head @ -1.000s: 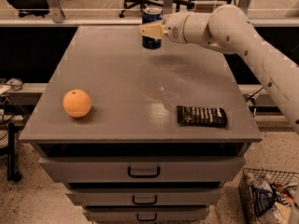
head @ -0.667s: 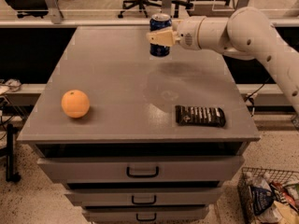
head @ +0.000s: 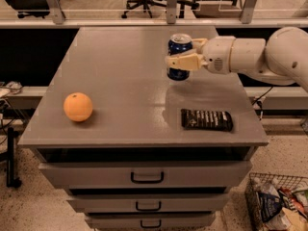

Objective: Move pepsi can near rxbar chocolate

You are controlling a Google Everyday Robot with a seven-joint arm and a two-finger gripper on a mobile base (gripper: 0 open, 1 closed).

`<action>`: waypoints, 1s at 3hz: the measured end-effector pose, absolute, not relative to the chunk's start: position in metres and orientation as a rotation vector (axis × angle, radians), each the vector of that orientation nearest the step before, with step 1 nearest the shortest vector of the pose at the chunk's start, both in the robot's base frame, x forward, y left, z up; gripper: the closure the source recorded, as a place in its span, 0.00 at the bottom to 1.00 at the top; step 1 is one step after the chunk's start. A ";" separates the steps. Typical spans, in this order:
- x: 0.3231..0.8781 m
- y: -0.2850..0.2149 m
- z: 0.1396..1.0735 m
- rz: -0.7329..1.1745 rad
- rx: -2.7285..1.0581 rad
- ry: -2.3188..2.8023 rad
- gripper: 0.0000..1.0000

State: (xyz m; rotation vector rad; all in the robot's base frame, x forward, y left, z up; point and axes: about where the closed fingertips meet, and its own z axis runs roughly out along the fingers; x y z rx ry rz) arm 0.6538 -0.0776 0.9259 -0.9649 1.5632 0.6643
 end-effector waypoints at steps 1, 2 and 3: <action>0.620 -0.095 0.916 0.673 -1.007 1.537 1.00; 0.601 -0.110 0.907 0.671 -1.026 1.533 0.82; 0.587 -0.129 0.898 0.643 -1.042 1.539 0.58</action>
Offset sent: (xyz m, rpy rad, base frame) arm -0.0771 -0.0587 -0.0324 -0.0362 -0.0285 0.0540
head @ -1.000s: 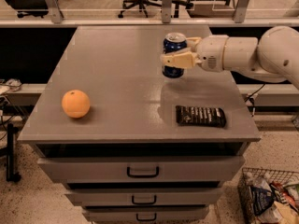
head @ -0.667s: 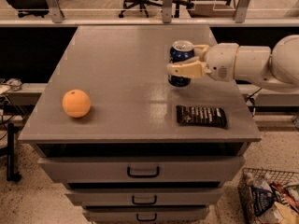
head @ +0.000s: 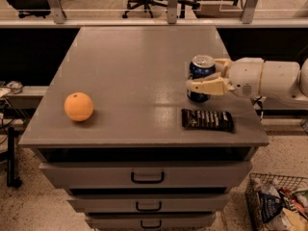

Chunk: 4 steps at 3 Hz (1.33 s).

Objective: Move pepsi can near rxbar chocolate

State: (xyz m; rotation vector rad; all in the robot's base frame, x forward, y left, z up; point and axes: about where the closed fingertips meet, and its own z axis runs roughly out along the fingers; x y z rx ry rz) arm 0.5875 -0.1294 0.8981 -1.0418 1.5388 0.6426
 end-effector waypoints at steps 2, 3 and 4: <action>0.570 -0.152 0.887 0.613 -1.048 1.548 0.11; 0.564 -0.157 0.883 0.617 -1.050 1.550 0.00; 0.569 -0.158 0.886 0.628 -1.050 1.540 0.00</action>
Offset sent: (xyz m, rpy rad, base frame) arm -0.0271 -0.0380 -0.0174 -0.0271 -0.0070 -0.0271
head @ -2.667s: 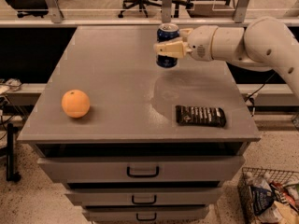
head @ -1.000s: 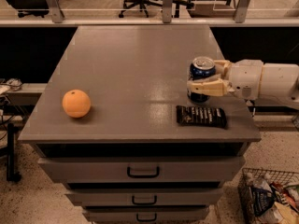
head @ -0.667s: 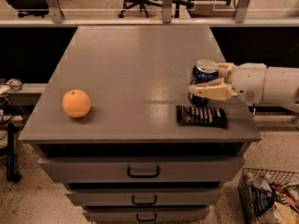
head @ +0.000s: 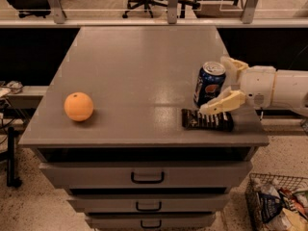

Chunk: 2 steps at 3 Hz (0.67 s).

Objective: Move pepsi can near rxbar chocolate

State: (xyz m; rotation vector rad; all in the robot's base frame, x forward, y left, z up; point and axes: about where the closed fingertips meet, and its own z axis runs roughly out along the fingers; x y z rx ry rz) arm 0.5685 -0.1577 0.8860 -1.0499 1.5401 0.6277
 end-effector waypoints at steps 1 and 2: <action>0.575 -0.183 0.910 0.538 -1.091 1.523 0.00; 0.581 -0.227 0.970 0.360 -1.134 1.480 0.00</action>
Offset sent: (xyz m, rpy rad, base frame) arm 0.0179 -0.1328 0.1711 -0.2865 -0.3417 -0.1505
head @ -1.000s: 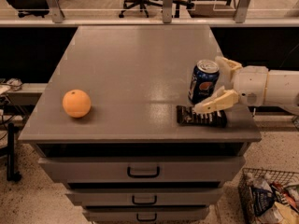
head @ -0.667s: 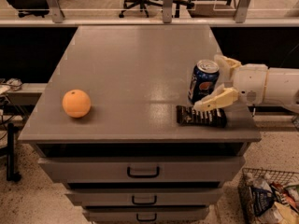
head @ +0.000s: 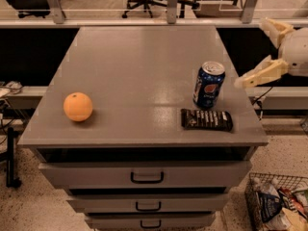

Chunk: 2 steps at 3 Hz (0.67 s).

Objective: Move pepsi can near rxbar chocolate

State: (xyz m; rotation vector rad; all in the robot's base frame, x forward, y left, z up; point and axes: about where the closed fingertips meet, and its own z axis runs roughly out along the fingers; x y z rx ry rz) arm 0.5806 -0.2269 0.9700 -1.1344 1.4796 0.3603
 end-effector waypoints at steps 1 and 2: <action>0.577 -0.250 1.034 0.200 -1.180 1.410 0.00; 0.577 -0.257 1.049 0.175 -1.168 1.392 0.00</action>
Offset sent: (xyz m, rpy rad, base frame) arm -0.0033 -0.0210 0.0567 -0.0771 -0.1134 -0.0278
